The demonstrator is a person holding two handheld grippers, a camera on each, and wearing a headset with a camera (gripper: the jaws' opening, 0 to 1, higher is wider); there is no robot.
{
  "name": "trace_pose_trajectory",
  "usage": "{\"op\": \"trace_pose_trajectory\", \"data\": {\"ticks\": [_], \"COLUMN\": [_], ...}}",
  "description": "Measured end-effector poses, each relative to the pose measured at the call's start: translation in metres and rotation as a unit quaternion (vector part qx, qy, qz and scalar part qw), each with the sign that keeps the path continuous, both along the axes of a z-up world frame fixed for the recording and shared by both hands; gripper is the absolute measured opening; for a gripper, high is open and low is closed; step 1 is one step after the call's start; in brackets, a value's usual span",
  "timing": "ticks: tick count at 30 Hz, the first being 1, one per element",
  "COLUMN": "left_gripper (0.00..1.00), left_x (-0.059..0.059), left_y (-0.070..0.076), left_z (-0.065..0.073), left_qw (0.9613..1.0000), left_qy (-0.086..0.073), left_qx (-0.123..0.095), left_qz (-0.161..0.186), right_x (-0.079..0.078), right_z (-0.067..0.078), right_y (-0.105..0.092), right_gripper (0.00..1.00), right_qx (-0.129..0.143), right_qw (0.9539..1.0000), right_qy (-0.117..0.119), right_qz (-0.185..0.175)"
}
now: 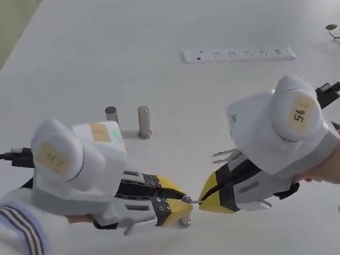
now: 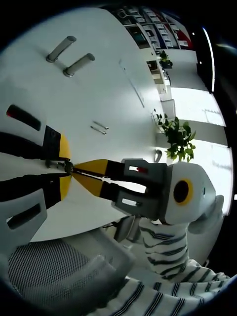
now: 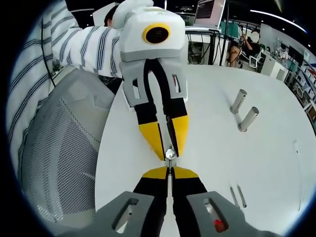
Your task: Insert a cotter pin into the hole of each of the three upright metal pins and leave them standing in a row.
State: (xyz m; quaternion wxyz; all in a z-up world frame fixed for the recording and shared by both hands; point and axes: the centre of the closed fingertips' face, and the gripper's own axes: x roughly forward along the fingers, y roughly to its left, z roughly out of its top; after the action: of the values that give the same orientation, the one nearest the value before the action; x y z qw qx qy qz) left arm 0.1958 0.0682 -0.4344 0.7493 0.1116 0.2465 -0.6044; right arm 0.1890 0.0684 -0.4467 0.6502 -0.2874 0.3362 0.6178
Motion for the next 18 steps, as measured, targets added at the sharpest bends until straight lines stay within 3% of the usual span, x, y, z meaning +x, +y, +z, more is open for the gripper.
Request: {"op": "trace_pose_trajectory", "data": {"ticks": [3, 10, 17, 18], "left_gripper": [0.05, 0.05, 0.05, 0.05], "left_x": [-0.0008, -0.0002, -0.0005, -0.0004], "left_y": [-0.0009, 0.0008, 0.0004, 0.0003], "left_z": [0.0, -0.0008, -0.0008, -0.0006], "left_qw": [1.0, 1.0, 1.0, 1.0], "left_qy": [0.001, 0.001, 0.001, 0.0], "left_qx": [0.001, 0.002, 0.002, 0.002], "left_qz": [-0.001, -0.001, 0.002, 0.002], "right_x": [0.0001, 0.0005, 0.0008, 0.0003], "right_z": [-0.0001, -0.0005, 0.0007, 0.0002], "right_y": [0.004, 0.0057, 0.003, 0.0015], "right_gripper": [0.0, 0.0, 0.0, 0.05], "right_qx": [0.007, 0.01, 0.029, 0.028], "right_qw": [1.0, 0.9997, 0.9989, 0.9988], "right_qy": [0.002, -0.018, -0.036, -0.037], "right_qz": [-0.002, 0.012, 0.012, 0.013]}}
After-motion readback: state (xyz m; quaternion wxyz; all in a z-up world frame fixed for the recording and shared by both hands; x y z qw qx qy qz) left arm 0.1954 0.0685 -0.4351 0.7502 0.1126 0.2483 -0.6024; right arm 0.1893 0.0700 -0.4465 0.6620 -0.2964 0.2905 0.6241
